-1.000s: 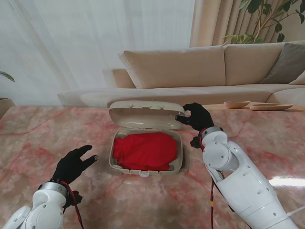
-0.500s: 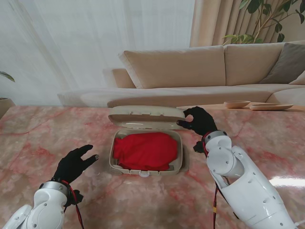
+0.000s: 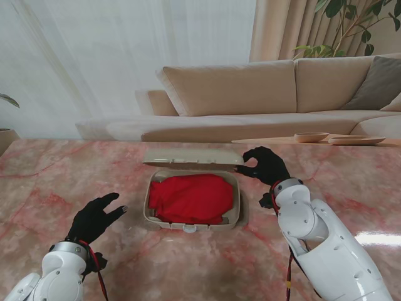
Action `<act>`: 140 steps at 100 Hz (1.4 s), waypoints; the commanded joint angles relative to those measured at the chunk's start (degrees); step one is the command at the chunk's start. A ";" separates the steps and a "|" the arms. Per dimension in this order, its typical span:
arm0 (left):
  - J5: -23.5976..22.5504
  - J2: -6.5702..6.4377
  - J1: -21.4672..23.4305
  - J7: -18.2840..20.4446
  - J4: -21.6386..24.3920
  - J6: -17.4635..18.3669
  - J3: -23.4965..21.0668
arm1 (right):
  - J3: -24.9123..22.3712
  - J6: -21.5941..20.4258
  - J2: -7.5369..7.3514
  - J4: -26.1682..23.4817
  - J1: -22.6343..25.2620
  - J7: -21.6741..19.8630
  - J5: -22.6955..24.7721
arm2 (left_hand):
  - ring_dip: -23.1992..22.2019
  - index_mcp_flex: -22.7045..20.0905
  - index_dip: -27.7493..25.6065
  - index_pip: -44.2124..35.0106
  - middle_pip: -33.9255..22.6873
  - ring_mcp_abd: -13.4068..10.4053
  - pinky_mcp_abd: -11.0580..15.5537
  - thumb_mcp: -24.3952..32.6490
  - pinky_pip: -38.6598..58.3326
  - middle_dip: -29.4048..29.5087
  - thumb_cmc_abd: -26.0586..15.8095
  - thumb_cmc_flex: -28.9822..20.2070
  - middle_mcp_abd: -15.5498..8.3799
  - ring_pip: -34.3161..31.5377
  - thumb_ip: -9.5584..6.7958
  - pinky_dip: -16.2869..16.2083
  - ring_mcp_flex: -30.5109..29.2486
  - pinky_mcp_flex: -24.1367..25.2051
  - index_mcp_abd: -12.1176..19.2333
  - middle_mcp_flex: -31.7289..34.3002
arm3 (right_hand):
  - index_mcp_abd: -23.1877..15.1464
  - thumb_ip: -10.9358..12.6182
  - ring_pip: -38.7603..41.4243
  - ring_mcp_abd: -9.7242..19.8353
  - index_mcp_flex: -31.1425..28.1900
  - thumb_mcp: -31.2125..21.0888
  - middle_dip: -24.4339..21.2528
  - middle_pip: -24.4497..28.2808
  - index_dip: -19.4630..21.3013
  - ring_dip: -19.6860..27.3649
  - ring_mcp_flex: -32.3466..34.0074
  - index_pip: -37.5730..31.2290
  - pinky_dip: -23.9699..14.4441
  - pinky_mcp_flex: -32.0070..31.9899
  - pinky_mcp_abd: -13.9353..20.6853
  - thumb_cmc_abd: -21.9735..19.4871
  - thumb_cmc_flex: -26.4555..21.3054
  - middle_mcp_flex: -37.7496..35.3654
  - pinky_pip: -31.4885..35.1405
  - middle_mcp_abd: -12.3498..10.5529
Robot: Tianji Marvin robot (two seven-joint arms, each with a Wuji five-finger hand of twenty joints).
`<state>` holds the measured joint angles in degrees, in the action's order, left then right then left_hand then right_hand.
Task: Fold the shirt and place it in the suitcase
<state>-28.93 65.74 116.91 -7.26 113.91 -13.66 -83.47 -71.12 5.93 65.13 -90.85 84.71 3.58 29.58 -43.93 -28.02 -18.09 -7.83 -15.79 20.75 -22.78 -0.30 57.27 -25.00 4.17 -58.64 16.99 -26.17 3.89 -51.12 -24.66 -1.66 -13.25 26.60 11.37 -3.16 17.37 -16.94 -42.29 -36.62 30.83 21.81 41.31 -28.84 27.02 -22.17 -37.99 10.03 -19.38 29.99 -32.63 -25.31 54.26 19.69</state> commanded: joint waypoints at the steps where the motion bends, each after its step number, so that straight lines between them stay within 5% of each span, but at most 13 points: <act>1: -0.12 0.20 0.59 -0.22 -0.07 -0.12 -0.05 | -0.31 -0.08 -0.34 -0.15 1.15 -0.97 0.25 | 0.77 1.48 -0.21 -0.35 0.96 0.89 -1.44 -1.95 -1.55 0.51 -2.98 1.02 -1.03 1.64 -0.92 -1.25 0.28 0.74 2.33 0.34 | 0.57 1.37 -1.02 0.58 1.46 0.64 -0.90 -0.90 0.70 1.10 0.45 1.16 -1.04 -0.44 -0.53 -1.54 1.88 -0.56 -0.95 -0.28; 68: -0.52 0.15 0.73 -0.05 -0.18 1.01 -1.37 | -2.75 -0.99 -1.59 -2.61 5.65 -5.05 2.39 | 0.78 1.53 -0.21 -0.34 1.04 0.82 -1.50 -1.94 -1.77 0.52 -2.97 1.06 -1.05 1.67 -0.94 -1.19 0.18 0.81 2.53 0.32 | 0.58 1.78 -1.21 0.27 1.27 3.88 -0.91 -1.95 0.51 0.81 1.01 2.30 -1.45 0.08 -0.50 -2.58 1.84 -1.31 -1.02 -0.22; 140: -0.81 -0.54 -4.52 2.70 -5.77 3.94 -2.23 | -3.88 -1.09 -2.00 -3.57 8.94 -7.24 1.08 | 0.84 1.63 -0.32 -0.68 0.83 0.11 -1.83 -1.89 -2.02 0.46 -2.74 0.92 -1.56 1.79 -0.97 -1.18 -0.01 0.95 2.85 0.22 | 0.70 1.95 -1.74 0.24 1.53 4.77 -0.96 -3.20 0.52 0.78 0.43 2.54 -1.74 -0.31 -0.31 -3.42 1.09 -1.03 -1.53 -0.08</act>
<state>-29.37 65.57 112.03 -5.17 108.27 -9.81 -85.39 -74.79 4.80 63.34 -94.17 92.51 -2.70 30.62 -43.93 -28.02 -18.17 -7.86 -15.78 20.75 -22.91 -0.30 57.20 -25.00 4.18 -58.64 16.57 -26.13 3.89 -51.14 -24.66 -1.64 -12.93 26.60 11.91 -3.18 16.34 -16.95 -42.26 -33.33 30.79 19.67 41.31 -28.84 27.04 -20.72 -38.50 10.23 -19.38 28.07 -32.70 -25.91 53.71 19.66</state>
